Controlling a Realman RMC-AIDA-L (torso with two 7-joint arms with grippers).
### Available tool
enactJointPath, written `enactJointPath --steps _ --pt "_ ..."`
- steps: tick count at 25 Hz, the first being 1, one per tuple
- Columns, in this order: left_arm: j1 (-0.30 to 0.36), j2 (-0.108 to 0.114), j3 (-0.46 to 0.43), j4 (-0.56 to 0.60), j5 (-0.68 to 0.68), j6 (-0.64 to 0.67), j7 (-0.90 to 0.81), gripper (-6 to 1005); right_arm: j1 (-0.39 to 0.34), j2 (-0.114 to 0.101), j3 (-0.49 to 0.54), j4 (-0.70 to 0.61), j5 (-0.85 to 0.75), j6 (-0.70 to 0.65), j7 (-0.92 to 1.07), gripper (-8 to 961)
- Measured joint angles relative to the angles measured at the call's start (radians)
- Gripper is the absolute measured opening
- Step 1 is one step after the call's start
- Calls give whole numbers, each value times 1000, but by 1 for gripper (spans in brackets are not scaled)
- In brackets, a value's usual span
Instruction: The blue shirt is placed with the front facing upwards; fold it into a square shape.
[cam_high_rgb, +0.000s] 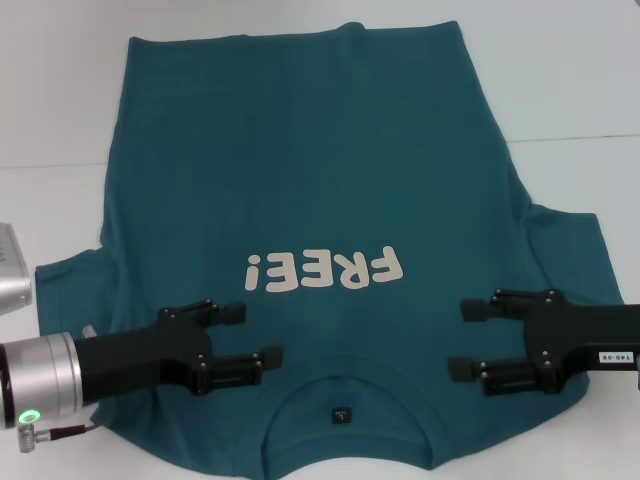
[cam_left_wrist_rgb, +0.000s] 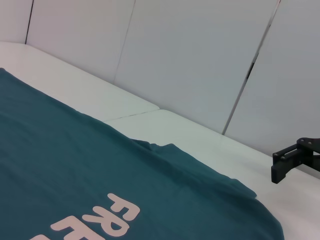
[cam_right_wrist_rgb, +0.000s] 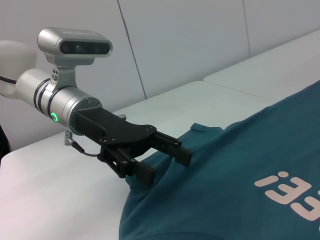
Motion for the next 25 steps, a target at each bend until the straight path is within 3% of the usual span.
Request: enactJointPath --steps 15,19,22,25 --pt "6 0 -19 -5 0 0 -2 894 0 0 0 21 1 12 -5 919" --pt "50 3 -164 -46 0 -4 -42 894 2 0 0 21 2 12 -6 918" --pt "86 10 -322 -80 0 -30 -184 894 1 0 0 21 2 8 -6 918" --pt "103 27 -399 -82 0 -75 -320 894 -1 0 0 21 2 6 -6 918"
